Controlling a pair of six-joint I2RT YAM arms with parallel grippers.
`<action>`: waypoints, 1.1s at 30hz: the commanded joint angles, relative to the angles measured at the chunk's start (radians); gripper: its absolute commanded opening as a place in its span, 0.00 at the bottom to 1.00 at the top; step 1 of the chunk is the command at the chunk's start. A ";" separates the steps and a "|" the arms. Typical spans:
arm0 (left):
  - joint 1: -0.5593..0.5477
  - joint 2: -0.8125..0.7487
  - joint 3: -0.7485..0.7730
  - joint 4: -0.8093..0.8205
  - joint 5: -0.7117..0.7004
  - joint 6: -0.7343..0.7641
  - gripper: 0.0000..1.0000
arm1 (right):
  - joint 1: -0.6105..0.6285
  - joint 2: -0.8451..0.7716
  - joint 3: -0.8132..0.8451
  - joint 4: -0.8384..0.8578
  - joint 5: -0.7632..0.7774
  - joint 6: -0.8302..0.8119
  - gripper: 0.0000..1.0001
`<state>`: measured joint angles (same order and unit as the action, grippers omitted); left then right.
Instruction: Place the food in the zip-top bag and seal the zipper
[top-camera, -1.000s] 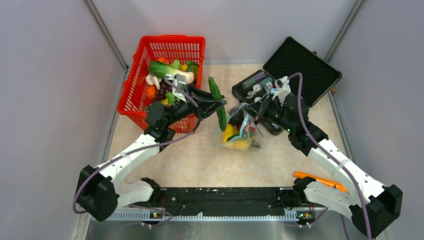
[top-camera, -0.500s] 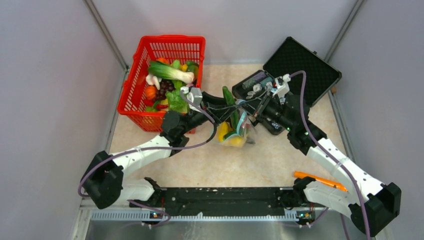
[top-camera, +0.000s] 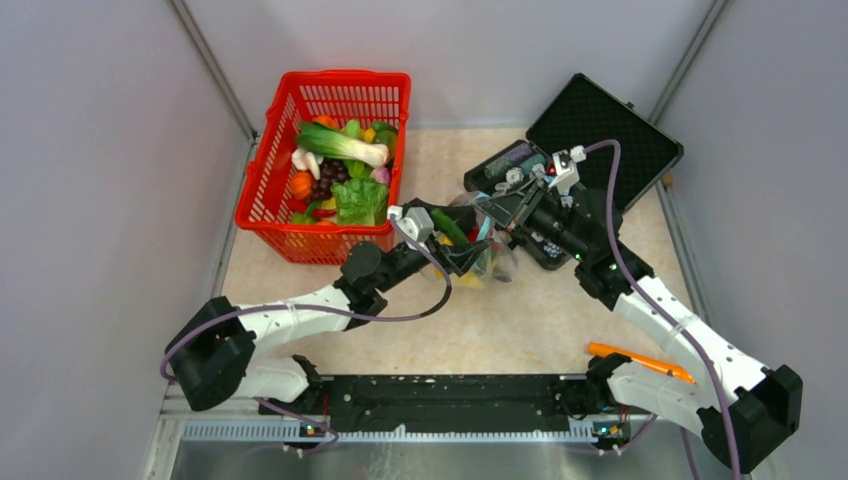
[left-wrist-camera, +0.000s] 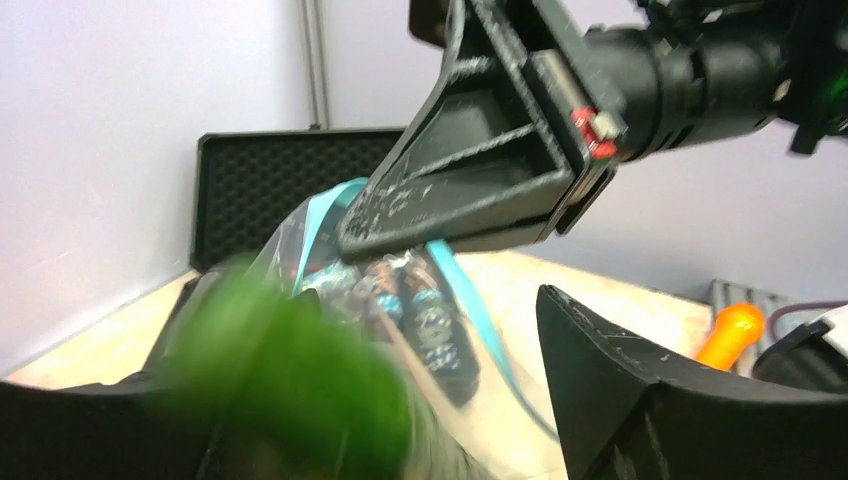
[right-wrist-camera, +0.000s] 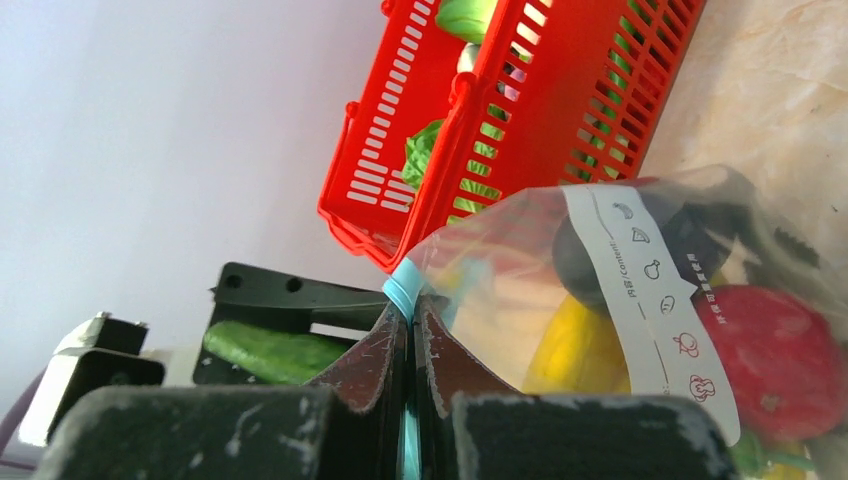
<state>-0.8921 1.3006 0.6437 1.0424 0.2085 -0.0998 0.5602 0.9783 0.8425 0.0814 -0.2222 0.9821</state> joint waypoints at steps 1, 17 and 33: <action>-0.001 -0.041 -0.027 0.014 -0.071 0.029 0.87 | -0.002 -0.024 0.040 0.099 -0.005 0.024 0.00; 0.025 -0.285 0.147 -0.681 -0.221 0.118 0.94 | -0.002 -0.028 0.020 0.093 0.000 0.003 0.00; 0.200 -0.321 0.402 -1.280 0.125 0.182 0.95 | -0.001 -0.025 0.025 0.080 -0.013 -0.022 0.00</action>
<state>-0.7376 1.0229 0.9623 -0.0860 0.2020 0.0425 0.5602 0.9779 0.8421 0.0822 -0.2222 0.9707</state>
